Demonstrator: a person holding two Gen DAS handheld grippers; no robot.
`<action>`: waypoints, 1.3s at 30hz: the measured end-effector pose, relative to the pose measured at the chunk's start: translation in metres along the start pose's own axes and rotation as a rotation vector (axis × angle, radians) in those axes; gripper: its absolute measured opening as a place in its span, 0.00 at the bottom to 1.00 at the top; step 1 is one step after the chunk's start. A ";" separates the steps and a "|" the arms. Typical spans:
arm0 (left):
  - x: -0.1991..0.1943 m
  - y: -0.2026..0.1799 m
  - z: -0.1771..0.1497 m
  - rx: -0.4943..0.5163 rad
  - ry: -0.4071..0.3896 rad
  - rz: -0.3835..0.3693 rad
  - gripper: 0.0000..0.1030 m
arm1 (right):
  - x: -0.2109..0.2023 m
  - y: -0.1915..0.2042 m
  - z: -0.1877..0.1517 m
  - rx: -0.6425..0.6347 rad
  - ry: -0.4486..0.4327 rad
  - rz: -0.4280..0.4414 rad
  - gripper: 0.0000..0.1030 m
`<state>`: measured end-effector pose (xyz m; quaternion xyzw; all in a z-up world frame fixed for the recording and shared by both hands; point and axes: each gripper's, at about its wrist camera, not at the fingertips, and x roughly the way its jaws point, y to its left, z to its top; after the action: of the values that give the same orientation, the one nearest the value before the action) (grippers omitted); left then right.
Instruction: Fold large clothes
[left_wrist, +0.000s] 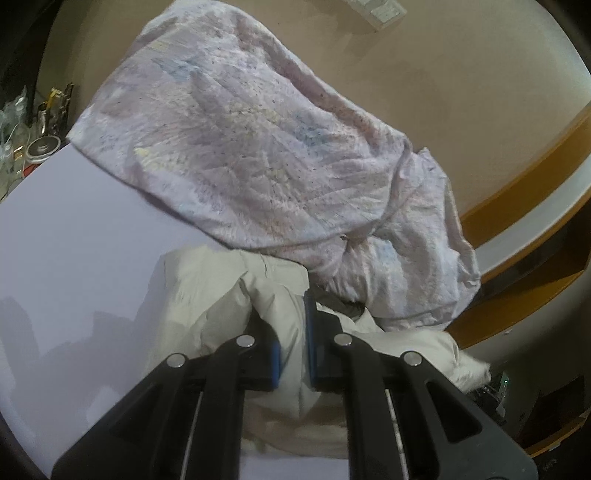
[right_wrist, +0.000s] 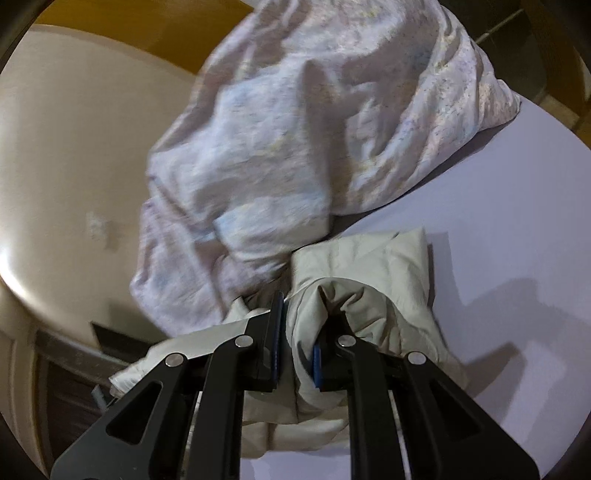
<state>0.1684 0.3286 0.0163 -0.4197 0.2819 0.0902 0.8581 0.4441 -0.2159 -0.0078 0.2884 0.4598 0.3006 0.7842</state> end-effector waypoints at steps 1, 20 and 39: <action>0.008 -0.001 0.006 0.005 0.006 0.007 0.10 | 0.007 0.000 0.003 0.004 0.000 -0.021 0.13; 0.151 0.033 0.057 -0.047 0.139 0.203 0.17 | 0.126 -0.027 0.039 0.139 0.026 -0.330 0.21; 0.135 -0.002 0.061 0.080 0.153 0.199 0.78 | 0.101 0.026 0.015 -0.009 0.142 -0.228 0.62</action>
<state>0.3055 0.3630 -0.0281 -0.3608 0.3901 0.1315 0.8369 0.4916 -0.1271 -0.0376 0.2089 0.5427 0.2311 0.7800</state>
